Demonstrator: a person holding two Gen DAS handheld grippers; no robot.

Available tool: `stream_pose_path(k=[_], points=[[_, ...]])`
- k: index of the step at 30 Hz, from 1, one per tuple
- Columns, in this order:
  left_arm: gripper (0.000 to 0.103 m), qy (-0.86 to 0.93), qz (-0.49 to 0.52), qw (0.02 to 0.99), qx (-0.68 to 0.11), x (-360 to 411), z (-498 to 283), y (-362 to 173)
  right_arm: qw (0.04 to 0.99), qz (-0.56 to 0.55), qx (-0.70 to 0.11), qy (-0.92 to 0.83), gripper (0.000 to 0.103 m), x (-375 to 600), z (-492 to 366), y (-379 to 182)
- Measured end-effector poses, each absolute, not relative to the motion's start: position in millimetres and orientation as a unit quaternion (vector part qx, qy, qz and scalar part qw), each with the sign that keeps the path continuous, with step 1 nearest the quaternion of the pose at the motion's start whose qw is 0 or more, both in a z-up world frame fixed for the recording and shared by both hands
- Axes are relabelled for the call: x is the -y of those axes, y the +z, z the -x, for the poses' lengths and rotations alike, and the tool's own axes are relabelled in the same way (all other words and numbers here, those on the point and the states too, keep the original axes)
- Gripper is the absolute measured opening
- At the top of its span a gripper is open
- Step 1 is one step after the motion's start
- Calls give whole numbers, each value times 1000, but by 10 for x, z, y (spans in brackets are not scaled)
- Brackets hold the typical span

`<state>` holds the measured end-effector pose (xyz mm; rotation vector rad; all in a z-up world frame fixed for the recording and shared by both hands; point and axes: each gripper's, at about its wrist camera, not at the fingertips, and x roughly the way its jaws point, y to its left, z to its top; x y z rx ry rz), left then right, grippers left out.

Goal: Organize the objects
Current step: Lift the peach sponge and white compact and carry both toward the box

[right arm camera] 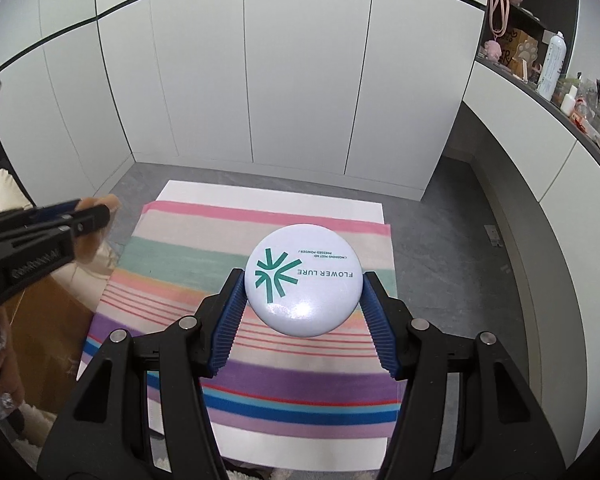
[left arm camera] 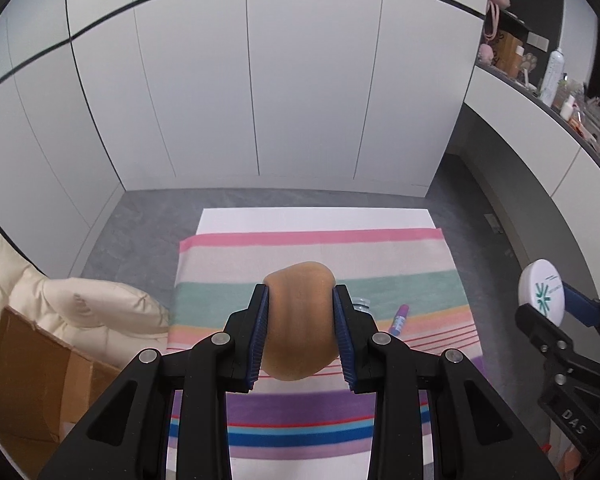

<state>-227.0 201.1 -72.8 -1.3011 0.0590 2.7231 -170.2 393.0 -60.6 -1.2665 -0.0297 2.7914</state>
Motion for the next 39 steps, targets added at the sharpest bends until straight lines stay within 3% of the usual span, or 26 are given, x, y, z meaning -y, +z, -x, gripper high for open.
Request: stream_pose_path(k=[9, 22, 39], points=[[32, 912, 401, 79, -29, -1926, 1659, -488, 40, 422, 4, 906, 60, -3896, 1312, -665], [32, 901, 422, 85, -45, -1814, 1027, -612, 40, 428, -4, 903, 60, -3896, 653, -703], [32, 890, 444, 89, -47, -1729, 918, -822, 64, 434, -31, 898, 60, -4066, 248, -746]])
